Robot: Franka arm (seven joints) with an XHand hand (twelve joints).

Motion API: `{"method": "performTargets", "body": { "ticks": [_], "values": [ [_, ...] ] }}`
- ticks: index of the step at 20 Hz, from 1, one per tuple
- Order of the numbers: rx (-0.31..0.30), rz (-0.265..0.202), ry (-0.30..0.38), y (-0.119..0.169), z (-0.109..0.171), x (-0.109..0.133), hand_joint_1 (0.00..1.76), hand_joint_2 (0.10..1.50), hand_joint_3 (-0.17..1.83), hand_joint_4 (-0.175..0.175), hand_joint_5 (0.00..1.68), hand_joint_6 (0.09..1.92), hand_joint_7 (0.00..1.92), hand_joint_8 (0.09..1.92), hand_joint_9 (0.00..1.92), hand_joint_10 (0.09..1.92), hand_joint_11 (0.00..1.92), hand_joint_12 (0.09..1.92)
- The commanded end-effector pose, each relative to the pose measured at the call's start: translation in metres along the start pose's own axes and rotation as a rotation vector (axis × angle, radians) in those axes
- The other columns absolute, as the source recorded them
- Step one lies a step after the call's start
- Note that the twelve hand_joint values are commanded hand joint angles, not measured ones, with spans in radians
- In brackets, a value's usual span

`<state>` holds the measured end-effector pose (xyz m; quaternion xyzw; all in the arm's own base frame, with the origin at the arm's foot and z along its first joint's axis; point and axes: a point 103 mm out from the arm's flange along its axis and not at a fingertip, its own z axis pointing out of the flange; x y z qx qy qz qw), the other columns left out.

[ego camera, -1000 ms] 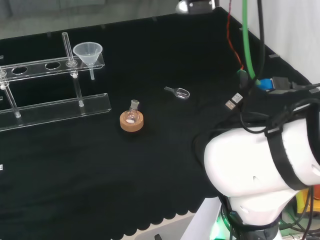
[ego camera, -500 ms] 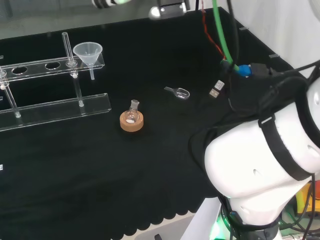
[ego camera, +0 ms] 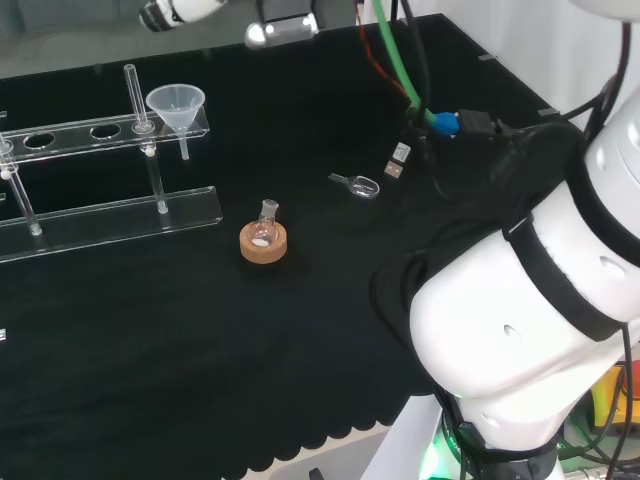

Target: Pick up the funnel from the transparent funnel stand.

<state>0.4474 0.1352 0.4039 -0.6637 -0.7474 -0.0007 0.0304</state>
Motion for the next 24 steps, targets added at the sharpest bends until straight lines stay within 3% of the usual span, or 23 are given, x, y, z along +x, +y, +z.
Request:
{"method": "performTargets", "body": {
  "ticks": [1, 12, 15, 24],
  "values": [
    [0.031, -0.012, -0.014, 0.029, 0.021, 0.028, 0.32, 0.69, 0.01, 0.024, 0.0, 0.09, 0.01, 0.09, 0.0, 0.09, 0.0, 0.28],
    [0.131, -0.019, -0.024, 0.063, 0.063, 0.042, 0.33, 0.7, 0.02, 0.016, 0.0, 0.09, 0.05, 0.09, 0.0, 0.09, 0.0, 0.27],
    [0.159, -0.013, -0.027, 0.071, 0.078, 0.06, 0.34, 0.7, 0.02, 0.015, 0.0, 0.09, 0.06, 0.09, 0.01, 0.09, 0.0, 0.27],
    [0.216, 0.023, -0.053, 0.081, 0.104, 0.057, 0.35, 0.7, 0.01, 0.005, 0.0, 0.09, 0.08, 0.09, 0.03, 0.09, 0.0, 0.27]
  ]
}}
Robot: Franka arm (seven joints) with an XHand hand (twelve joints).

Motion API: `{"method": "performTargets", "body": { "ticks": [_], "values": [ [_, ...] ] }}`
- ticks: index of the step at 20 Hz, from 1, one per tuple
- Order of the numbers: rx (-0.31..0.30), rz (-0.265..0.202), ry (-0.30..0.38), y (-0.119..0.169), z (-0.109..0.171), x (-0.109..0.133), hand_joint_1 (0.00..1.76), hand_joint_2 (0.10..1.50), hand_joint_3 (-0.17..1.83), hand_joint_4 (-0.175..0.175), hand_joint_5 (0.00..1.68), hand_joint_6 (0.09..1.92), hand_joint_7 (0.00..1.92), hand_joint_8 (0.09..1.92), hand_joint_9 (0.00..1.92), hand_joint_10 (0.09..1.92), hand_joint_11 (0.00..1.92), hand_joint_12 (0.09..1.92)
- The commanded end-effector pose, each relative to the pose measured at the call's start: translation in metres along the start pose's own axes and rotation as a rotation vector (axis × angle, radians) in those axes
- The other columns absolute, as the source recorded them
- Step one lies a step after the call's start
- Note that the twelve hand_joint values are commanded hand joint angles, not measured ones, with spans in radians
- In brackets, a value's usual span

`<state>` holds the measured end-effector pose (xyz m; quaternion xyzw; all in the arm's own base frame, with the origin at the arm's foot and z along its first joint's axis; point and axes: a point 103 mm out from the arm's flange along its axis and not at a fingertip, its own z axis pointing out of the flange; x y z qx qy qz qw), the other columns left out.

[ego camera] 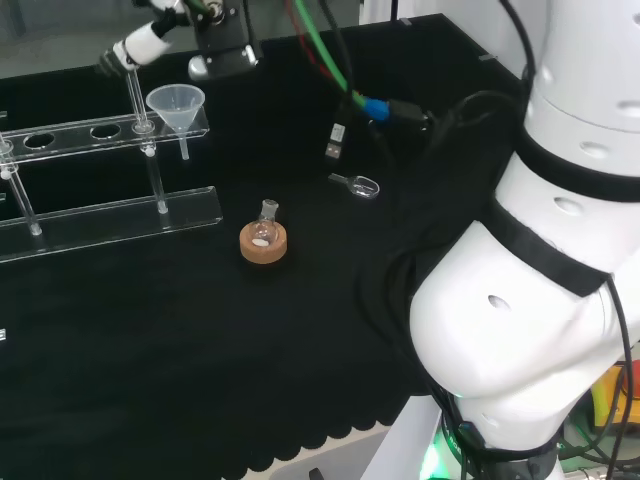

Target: Pick up the funnel from the transparent funnel stand.

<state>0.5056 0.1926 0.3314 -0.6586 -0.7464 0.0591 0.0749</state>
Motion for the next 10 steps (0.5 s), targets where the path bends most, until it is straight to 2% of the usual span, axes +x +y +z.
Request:
{"method": "performTargets", "body": {
  "ticks": [1, 10],
  "values": [
    [0.074, 0.036, -0.041, 0.019, 0.032, 0.009, 0.35, 0.7, 0.01, 0.004, 0.0, 0.09, 0.09, 0.09, 0.03, 0.09, 0.0, 0.27],
    [0.097, 0.104, -0.058, 0.017, 0.04, -0.015, 0.36, 0.69, 0.01, -0.002, 0.0, 0.09, 0.1, 0.09, 0.04, 0.09, 0.0, 0.29]
  ]
}}
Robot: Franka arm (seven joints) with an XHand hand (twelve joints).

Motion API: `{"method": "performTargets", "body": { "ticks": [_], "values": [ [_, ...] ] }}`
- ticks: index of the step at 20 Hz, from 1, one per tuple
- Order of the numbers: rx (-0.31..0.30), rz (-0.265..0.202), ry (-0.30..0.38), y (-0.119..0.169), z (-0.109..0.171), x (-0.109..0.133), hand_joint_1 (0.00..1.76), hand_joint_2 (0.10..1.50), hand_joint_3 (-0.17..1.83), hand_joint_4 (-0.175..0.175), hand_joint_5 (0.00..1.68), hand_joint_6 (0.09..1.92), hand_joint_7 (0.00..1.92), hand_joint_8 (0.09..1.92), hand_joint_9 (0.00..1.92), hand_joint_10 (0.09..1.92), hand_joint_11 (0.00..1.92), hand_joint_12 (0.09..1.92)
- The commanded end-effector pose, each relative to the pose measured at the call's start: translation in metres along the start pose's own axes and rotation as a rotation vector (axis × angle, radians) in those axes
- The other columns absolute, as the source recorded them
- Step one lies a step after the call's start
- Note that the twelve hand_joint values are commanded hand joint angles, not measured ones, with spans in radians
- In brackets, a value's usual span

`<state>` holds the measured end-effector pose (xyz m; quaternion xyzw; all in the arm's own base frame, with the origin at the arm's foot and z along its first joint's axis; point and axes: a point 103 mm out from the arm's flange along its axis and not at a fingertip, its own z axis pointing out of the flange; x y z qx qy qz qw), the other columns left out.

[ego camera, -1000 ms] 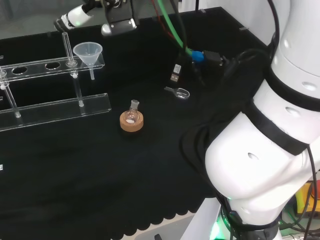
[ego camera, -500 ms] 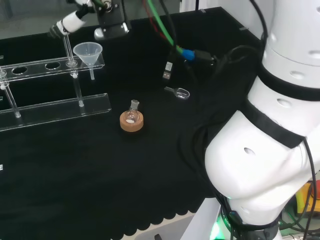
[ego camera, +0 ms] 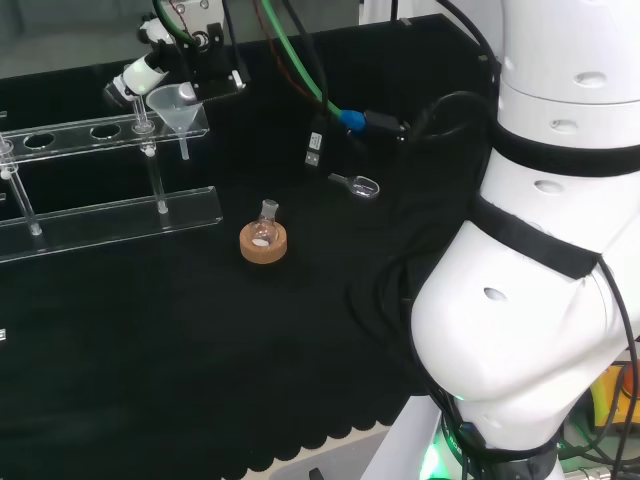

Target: Pick up the funnel from the transparent funnel stand.

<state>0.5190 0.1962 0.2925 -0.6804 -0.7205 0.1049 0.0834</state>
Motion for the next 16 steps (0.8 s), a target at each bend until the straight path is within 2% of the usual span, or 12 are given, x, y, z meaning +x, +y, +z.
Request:
{"method": "performTargets", "body": {
  "ticks": [1, 11, 16],
  "values": [
    [0.019, 0.036, -0.016, -0.002, 0.006, -0.019, 0.37, 0.7, 0.01, -0.003, 0.0, 0.09, 0.1, 0.09, 0.04, 0.09, 0.0, 0.29],
    [0.064, 0.039, -0.028, 0.006, 0.021, -0.017, 0.38, 0.7, 0.01, -0.008, 0.0, 0.09, 0.11, 0.09, 0.06, 0.09, 0.0, 0.31],
    [0.087, 0.049, -0.036, 0.013, 0.028, -0.024, 0.39, 0.7, 0.01, -0.011, 0.0, 0.09, 0.12, 0.09, 0.06, 0.09, 0.0, 0.32]
  ]
}}
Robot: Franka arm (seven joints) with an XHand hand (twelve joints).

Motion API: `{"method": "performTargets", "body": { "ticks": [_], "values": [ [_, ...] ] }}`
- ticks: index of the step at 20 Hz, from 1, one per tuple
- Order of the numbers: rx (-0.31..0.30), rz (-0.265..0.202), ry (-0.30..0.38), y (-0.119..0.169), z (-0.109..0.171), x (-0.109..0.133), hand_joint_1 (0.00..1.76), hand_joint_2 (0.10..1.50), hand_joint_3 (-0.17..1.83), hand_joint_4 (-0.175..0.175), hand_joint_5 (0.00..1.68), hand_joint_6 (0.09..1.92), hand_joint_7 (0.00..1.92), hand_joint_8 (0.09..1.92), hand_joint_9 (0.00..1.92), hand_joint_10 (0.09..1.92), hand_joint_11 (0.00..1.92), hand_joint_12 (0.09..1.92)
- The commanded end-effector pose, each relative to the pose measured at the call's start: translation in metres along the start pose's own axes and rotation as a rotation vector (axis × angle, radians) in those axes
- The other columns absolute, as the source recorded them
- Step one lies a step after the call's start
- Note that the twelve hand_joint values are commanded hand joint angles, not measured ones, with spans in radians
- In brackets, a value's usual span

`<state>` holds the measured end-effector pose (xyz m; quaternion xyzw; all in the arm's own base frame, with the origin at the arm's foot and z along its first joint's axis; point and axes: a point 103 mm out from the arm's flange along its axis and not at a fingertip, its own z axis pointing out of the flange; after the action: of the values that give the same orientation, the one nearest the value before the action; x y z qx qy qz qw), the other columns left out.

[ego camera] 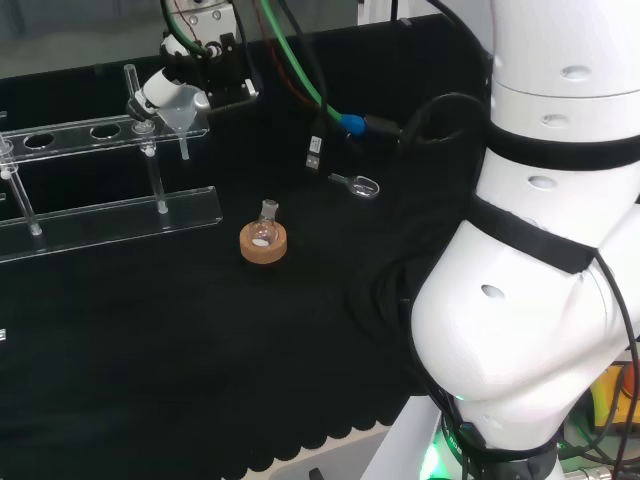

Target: Pick up the funnel from the transparent funnel stand.

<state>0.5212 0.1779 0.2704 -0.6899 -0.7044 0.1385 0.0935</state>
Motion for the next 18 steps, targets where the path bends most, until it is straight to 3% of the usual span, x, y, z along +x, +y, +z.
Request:
{"method": "performTargets", "body": {
  "ticks": [1, 12, 18],
  "values": [
    [0.027, 0.014, -0.011, 0.009, 0.007, -0.008, 0.39, 0.7, 0.01, -0.012, 0.0, 0.09, 0.12, 0.09, 0.06, 0.09, 0.0, 0.32],
    [0.056, 0.029, 0.008, 0.025, 0.011, -0.024, 0.42, 0.72, 0.02, -0.018, 0.0, 0.09, 0.15, 0.11, 0.08, 0.1, 0.0, 0.37],
    [0.066, 0.011, -0.004, 0.03, 0.012, -0.018, 0.43, 0.72, 0.01, -0.033, 0.0, 0.09, 0.2, 0.3, 0.0, 0.45, 0.0, 0.38]
  ]
}}
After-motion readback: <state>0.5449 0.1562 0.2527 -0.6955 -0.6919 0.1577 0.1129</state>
